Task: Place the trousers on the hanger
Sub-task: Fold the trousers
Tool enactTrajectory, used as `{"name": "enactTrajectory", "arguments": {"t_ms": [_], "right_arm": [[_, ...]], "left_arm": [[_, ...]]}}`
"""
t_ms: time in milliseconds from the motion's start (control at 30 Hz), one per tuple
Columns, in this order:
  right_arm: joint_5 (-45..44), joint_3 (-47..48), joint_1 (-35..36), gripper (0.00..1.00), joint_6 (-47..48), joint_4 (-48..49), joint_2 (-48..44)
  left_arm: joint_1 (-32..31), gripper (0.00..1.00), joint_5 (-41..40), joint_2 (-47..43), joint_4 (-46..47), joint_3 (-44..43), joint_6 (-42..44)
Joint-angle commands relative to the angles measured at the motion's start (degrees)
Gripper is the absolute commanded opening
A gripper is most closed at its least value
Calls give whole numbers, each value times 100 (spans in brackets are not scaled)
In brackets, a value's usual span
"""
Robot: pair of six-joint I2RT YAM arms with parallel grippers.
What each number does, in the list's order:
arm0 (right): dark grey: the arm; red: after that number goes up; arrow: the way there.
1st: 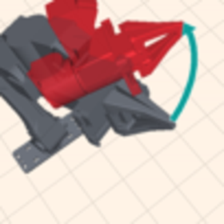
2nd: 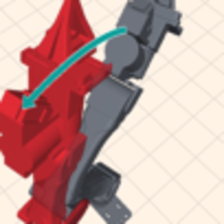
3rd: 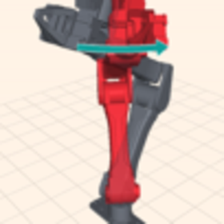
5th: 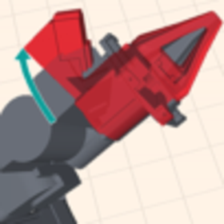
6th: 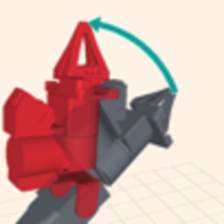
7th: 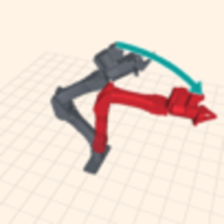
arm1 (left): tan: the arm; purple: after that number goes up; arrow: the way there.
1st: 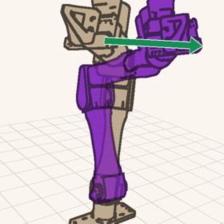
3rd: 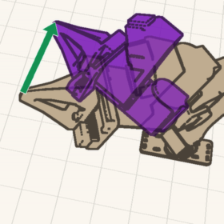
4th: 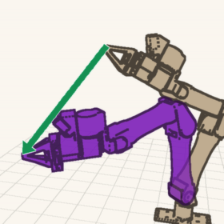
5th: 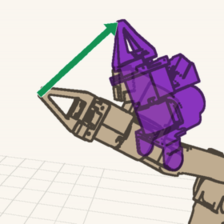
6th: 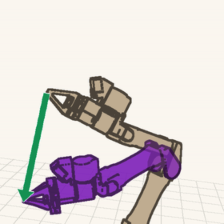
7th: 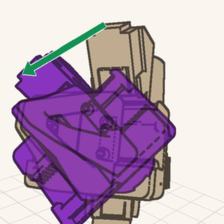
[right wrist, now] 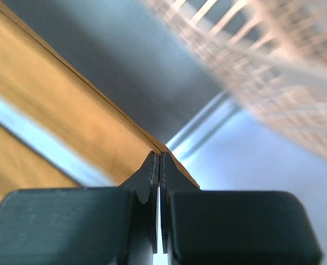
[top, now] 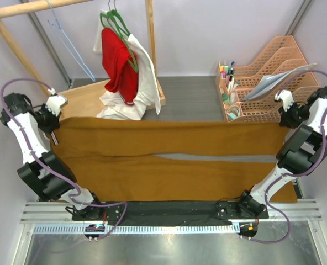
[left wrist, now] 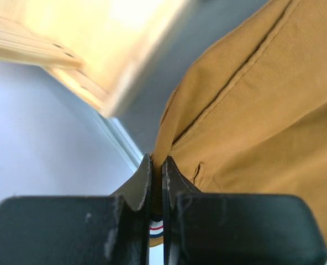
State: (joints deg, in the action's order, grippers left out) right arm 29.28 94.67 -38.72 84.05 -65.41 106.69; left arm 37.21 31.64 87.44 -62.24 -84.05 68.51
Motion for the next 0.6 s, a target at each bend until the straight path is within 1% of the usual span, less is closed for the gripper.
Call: {"name": "enactTrajectory", "arguments": {"t_ms": [0, 100, 133, 167, 200, 233, 267, 300, 333, 367, 400, 433, 467, 500, 533, 567], "right_arm": [[411, 622, -206, 1, -196, 160, -623], [666, 588, -662, 1, 22, 82, -956], [815, 509, -820, 1, 346, -24, -1045], [877, 465, -1204, 1, 610, -147, -1132], [921, 412, -1391, 1, 856, -444, -1220], [965, 290, -1575, 1, 1111, -621, -1369], [1062, 219, -1812, 1, 1757, -796, -1449], [1106, 44, -2163, 1, 1981, -1111, -1511], [1080, -71, -2331, 1, 2288, -1297, -1607], [941, -228, -2446, 1, 2822, -1464, -1651], [835, -691, -2639, 1, 3019, -1562, -1704], [695, -974, -2702, 1, 3186, -1563, -1818], [337, -1299, -2754, 1, 3396, -1545, -1888], [168, -2016, -2825, 1, 3703, -1319, -1967], [-199, -2754, -2982, 1, 4011, -1030, -2108], [-482, -3109, -3044, 1, 4127, -644, -2266]], "left_arm": [[58, 0, 9, 115, 493, -902, -1041], [119, 0, 140, -24, 344, -964, -910], [233, 0, 184, -225, 187, -929, -823], [321, 0, 263, -323, 81, -807, -709], [400, 0, 299, -446, -33, -719, -386], [601, 0, 308, -569, -165, -605, -234], [734, 0, 317, -814, -270, -351, -59], [874, 0, 325, -921, -419, -236, 552], [1171, 0, 325, -1009, -865, -113, 906], [1322, 0, 308, -1149, -1104, 123, 1310], [1489, 0, 273, -1202, -1298, 256, 1610], [1787, 0, 107, -1229, -1639, 388, 2213], [1903, 0, -77, -1247, -1895, 694, 2611], [2017, 0, -296, -1247, -2141, 897, 2989], [2183, 0, -1056, -1282, -2361, 1743, 3767], [2220, 0, -1246, -1421, -2172, 2108, 3836]]}}
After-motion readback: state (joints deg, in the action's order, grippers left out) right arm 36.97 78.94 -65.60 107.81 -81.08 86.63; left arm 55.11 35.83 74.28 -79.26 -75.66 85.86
